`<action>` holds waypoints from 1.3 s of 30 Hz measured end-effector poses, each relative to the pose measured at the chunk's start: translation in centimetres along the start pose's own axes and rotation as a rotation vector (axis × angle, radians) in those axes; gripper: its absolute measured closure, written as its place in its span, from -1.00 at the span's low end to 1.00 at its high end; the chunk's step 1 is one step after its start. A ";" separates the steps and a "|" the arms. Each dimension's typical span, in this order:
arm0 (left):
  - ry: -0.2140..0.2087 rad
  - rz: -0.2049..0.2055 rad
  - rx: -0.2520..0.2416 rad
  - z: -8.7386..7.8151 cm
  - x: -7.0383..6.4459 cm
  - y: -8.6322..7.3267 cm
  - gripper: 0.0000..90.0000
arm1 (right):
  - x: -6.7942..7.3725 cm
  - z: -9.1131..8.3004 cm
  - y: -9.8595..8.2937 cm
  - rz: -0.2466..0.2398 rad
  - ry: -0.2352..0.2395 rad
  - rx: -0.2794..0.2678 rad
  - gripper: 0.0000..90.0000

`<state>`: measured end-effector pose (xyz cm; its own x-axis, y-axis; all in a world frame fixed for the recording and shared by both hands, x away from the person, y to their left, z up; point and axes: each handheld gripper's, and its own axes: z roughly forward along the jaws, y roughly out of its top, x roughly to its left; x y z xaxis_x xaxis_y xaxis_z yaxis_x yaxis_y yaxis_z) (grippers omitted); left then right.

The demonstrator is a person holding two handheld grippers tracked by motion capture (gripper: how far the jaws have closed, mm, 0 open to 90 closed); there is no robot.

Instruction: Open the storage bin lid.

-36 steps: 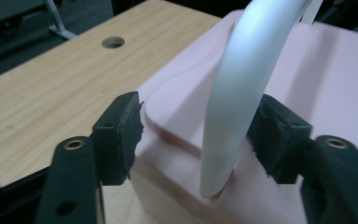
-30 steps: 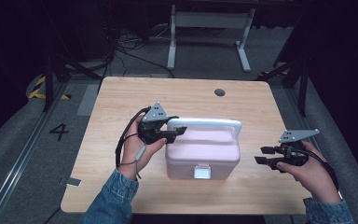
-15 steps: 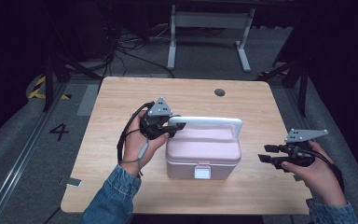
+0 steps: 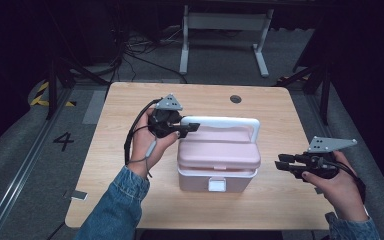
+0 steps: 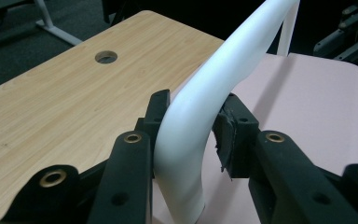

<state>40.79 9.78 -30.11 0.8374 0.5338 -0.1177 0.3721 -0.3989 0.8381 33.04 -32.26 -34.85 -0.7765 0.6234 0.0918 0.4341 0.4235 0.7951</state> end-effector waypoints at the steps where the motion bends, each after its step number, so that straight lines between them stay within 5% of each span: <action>1: -0.002 -0.007 0.007 0.0 0.1 0.1 0.52 | 0.1 0.0 0.2 0.000 0.006 -0.009 0.54; 20: 0.032 -0.032 0.006 0.4 1.3 1.7 0.53 | 2.3 2.6 2.2 -0.024 0.180 -0.135 0.84; 31: 0.051 -0.020 0.002 0.1 1.2 1.6 0.42 | 2.2 3.2 2.6 -0.009 0.179 -0.180 1.00; 37: 0.080 -0.027 -0.002 0.3 1.1 1.5 -0.10 | 2.2 3.2 2.7 0.000 0.184 -0.193 1.00; 39: 0.125 -0.009 0.005 -0.3 1.0 1.1 -0.22 | 2.2 3.2 2.7 -0.002 0.181 -0.198 1.00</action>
<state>41.94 10.09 -29.16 0.7776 0.6261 -0.0573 0.3816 -0.3975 0.8345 33.99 -27.62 -34.44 -0.8540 0.4876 0.1816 0.3487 0.2771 0.8953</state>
